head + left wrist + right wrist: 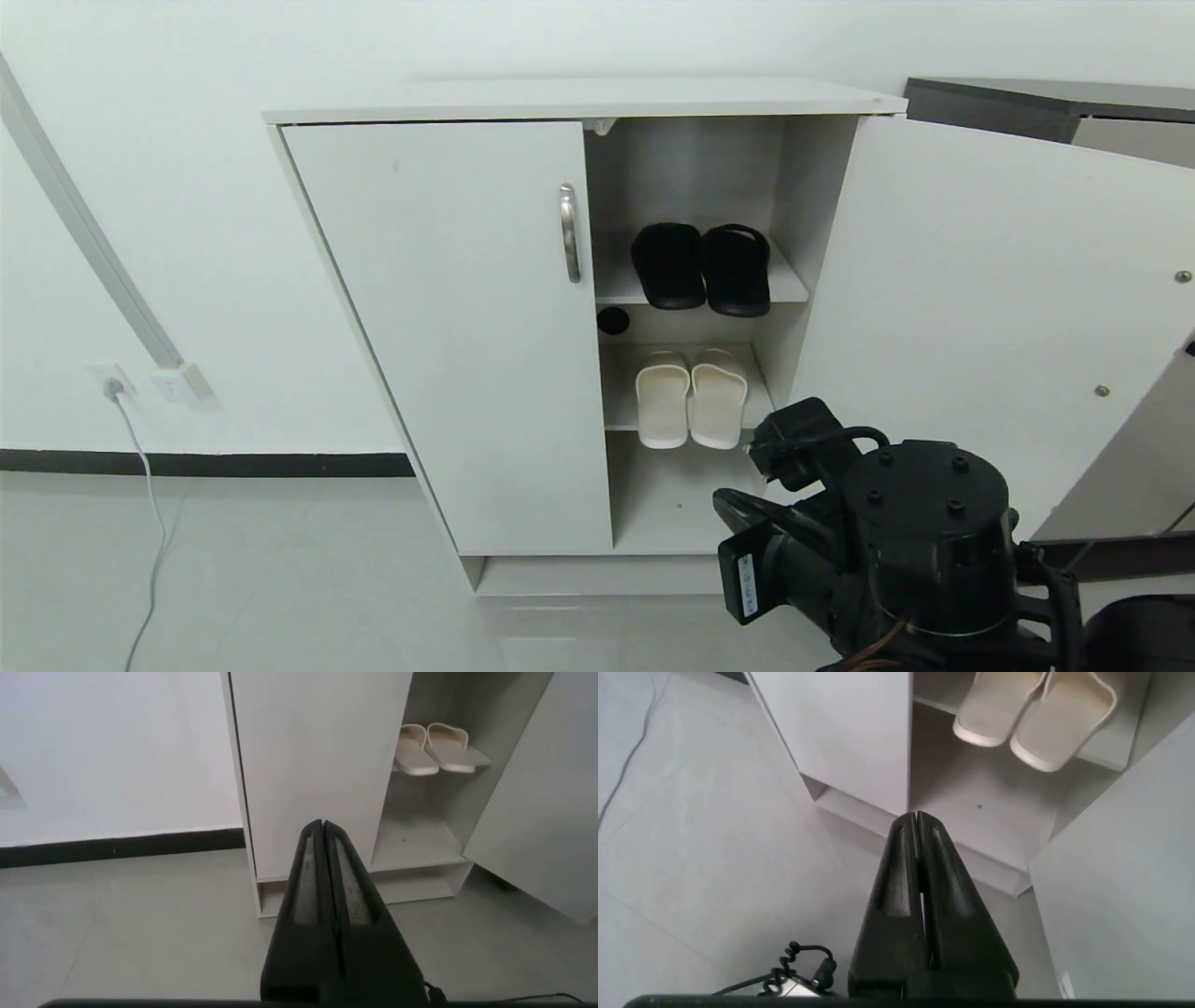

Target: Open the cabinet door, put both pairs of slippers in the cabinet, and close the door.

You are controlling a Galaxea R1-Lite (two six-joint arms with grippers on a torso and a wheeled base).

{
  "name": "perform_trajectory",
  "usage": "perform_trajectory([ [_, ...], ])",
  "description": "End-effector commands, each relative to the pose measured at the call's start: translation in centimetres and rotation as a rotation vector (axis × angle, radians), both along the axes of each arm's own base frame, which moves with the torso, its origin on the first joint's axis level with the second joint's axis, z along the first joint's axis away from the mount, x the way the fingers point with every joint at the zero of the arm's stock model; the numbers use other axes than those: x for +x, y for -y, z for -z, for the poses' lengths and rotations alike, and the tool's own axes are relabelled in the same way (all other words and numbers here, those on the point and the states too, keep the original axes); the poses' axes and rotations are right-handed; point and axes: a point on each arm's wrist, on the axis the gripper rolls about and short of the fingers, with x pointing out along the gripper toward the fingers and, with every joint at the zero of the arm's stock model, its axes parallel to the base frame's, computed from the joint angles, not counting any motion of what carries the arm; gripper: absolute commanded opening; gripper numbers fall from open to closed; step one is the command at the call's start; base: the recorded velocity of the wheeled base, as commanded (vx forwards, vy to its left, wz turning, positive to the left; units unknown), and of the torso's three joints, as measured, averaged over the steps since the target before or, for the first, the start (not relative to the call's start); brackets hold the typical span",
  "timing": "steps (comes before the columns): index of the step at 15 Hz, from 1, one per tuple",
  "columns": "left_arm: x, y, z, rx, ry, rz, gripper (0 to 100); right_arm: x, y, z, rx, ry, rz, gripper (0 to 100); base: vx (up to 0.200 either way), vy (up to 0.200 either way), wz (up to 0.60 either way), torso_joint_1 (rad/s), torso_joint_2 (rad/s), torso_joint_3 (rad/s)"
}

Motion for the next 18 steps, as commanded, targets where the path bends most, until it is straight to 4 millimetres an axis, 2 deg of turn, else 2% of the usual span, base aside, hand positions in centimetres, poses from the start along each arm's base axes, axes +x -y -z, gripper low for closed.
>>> perform_trajectory([
  [1,0.01,0.0,0.0,0.0,-0.001,0.0,0,0.03,-0.08,0.19,-0.007,-0.004,0.001,0,0.0,0.0,0.0,0.0,0.0,0.0],
  [10,0.01,0.0,0.0,0.0,-0.001,0.0,0,0.0,0.07,0.5,-0.018,-0.009,0.004,0,0.0,0.0,0.0,0.0,0.0,0.0],
  [14,0.01,0.0,0.0,-0.002,-0.002,-0.001,0,0.09,0.16,0.54,-0.02,-0.01,0.008,0,0.0,0.0,0.0,0.006,-0.18,-0.298],
  [18,0.01,0.0,0.0,-0.002,-0.002,-0.001,0,0.13,0.11,0.67,-0.024,-0.013,0.008,0,0.0,0.0,0.0,0.052,-0.52,-0.371],
])
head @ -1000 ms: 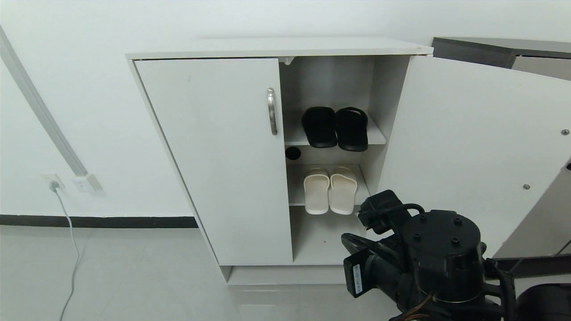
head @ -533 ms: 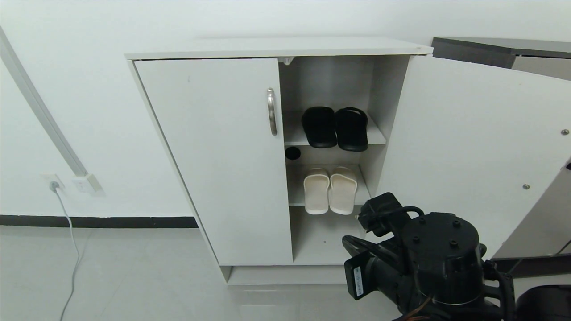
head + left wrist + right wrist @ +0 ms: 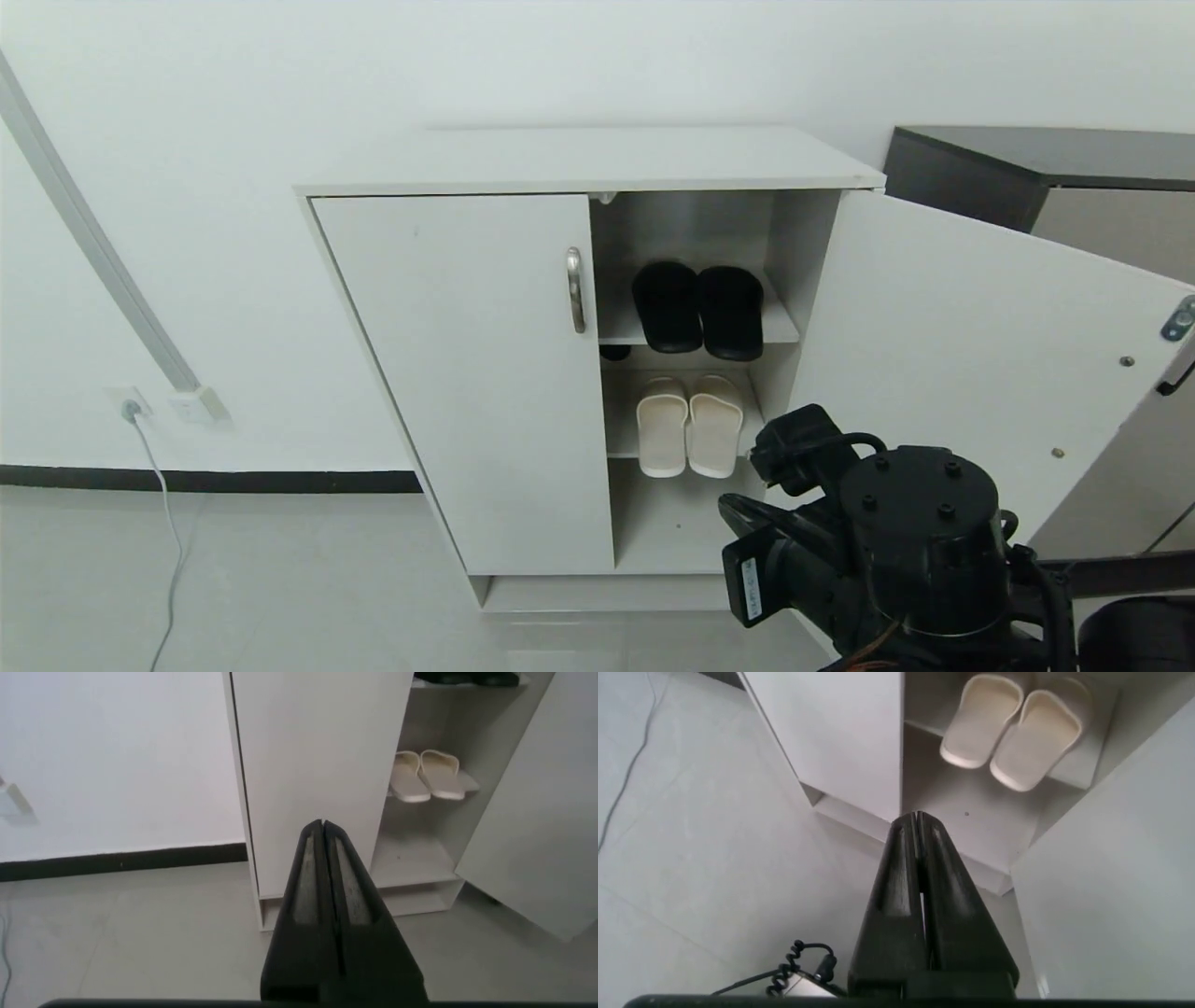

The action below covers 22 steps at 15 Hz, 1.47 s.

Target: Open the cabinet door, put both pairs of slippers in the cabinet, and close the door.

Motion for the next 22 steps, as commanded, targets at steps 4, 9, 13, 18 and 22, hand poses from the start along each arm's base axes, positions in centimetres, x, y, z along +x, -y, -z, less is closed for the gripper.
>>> perform_trajectory([
  [4,0.01,0.0,0.0,0.0,-0.001,0.0,0,-0.01,-0.05,0.08,-0.003,-0.001,-0.001,0,0.0,0.0,0.0,0.111,-0.46,-0.349],
  [9,0.01,0.0,0.0,0.0,-0.001,0.0,0,-0.01,-0.05,0.08,-0.006,0.001,-0.003,0,0.0,0.0,0.0,0.148,-0.47,-0.326],
  [13,0.01,0.01,0.0,0.0,-0.001,-0.002,0,0.03,-0.03,0.08,-0.006,0.001,-0.001,0,0.0,0.0,0.0,0.185,-0.5,-0.316],
  [18,0.01,0.0,0.0,0.0,-0.001,0.0,0,0.0,0.01,0.07,-0.008,0.001,-0.002,0,0.0,0.0,0.0,0.207,-0.52,-0.311],
  [22,0.01,0.01,0.0,0.0,-0.001,-0.002,0,-0.02,-0.03,0.12,-0.008,0.0,-0.003,0,0.0,0.0,0.0,0.246,-0.56,-0.326],
])
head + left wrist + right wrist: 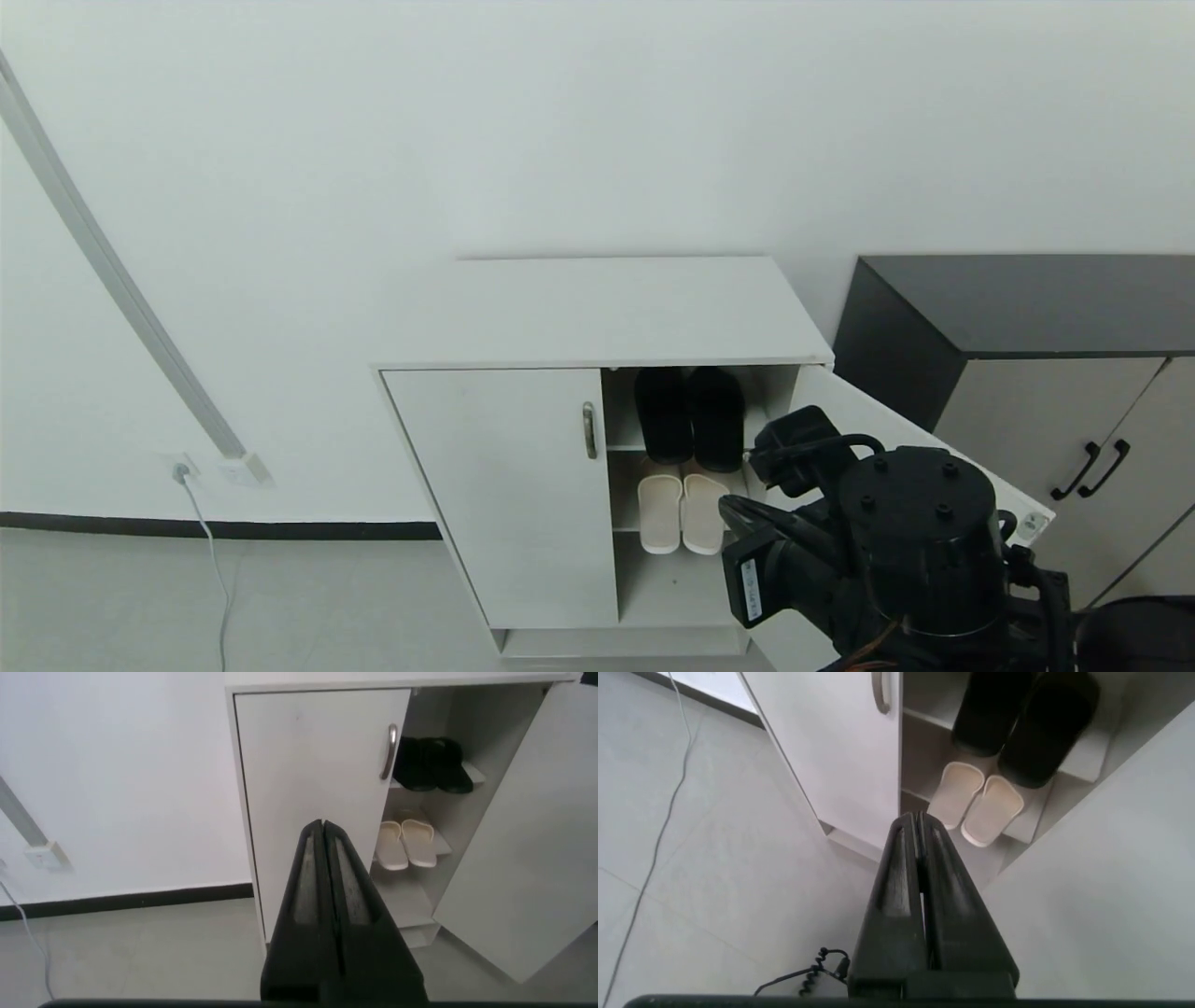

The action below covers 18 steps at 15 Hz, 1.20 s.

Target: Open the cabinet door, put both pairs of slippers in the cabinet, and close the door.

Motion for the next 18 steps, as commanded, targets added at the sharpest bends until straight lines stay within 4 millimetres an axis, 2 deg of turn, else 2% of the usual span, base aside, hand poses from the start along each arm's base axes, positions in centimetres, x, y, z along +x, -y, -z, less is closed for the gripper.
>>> perform_trajectory([
  [1,0.01,0.0,0.0,0.0,-0.001,0.001,0,0.03,0.0,0.04,0.0,-0.001,0.001,0,0.0,0.0,0.0,0.251,-0.58,-0.325],
  [9,0.01,0.0,0.0,-0.002,-0.002,0.001,0,0.14,0.3,0.08,-0.002,-0.002,0.01,0,0.0,0.0,0.0,0.225,-0.49,-0.27],
  [18,0.01,0.0,0.0,-0.005,-0.002,-0.001,0,0.26,0.36,0.28,-0.008,-0.006,0.014,0,0.0,0.0,0.0,0.01,-0.02,-0.009],
])
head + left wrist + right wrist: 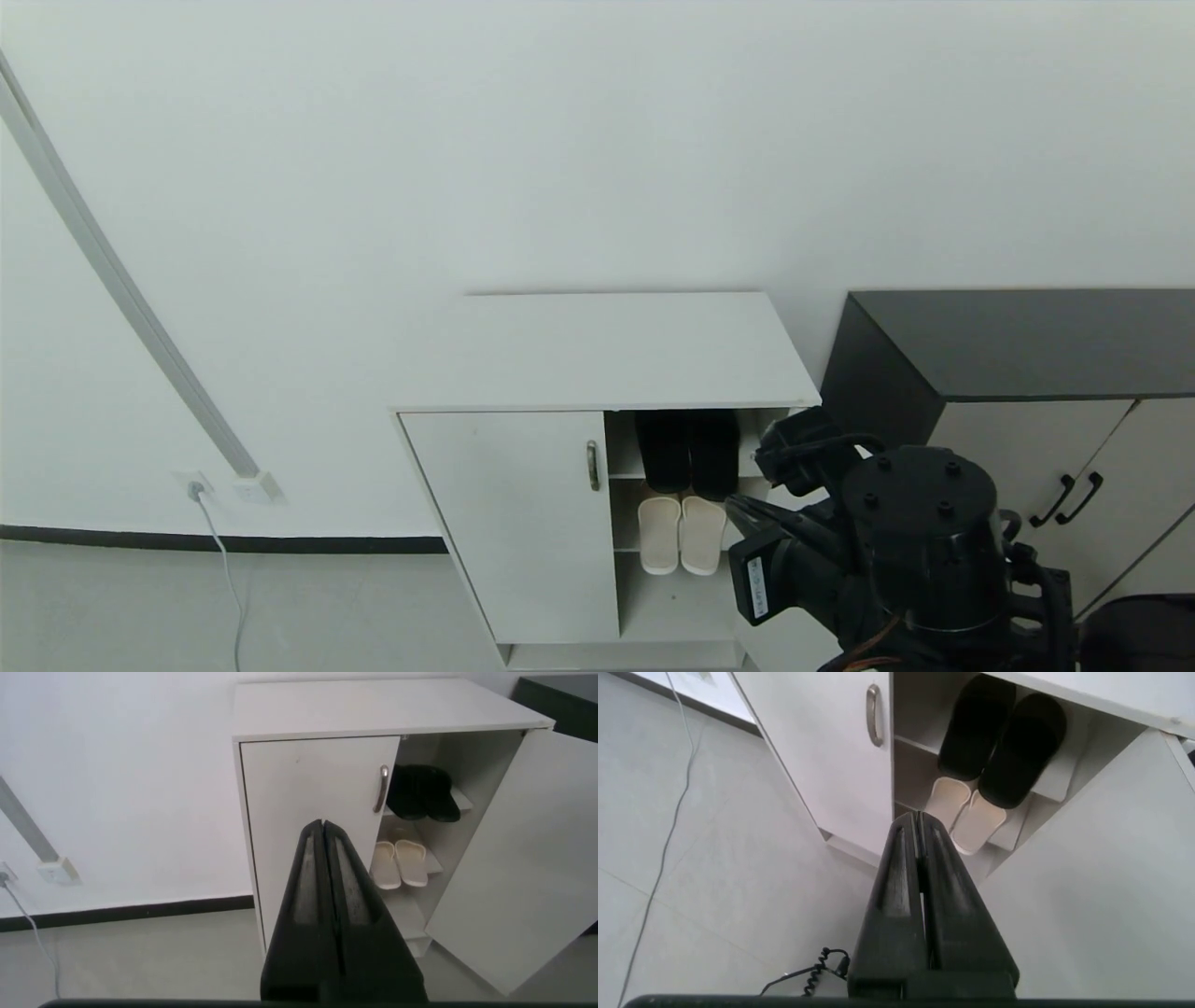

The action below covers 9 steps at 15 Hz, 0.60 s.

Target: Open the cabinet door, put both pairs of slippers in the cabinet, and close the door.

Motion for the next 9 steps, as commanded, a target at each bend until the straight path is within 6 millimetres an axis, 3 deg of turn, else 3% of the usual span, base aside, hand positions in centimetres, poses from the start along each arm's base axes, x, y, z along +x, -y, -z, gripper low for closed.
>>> perform_trajectory([
  [1,0.01,0.0,0.0,0.0,-0.001,0.0,0,0.0,-0.03,0.03,0.0,0.0,0.0,0,0.0,0.0,0.0,0.0,0.0,0.0],
  [8,0.01,0.0,0.0,0.0,-0.001,0.0,0,0.0,-0.03,0.03,-0.001,0.0,-0.002,0,0.0,0.0,-0.6,0.003,0.0,0.004],
  [9,0.01,0.0,0.0,0.0,-0.001,0.0,0,0.09,0.01,0.07,-0.003,-0.001,0.001,0,0.0,0.0,0.0,0.0,0.0,0.0],
])
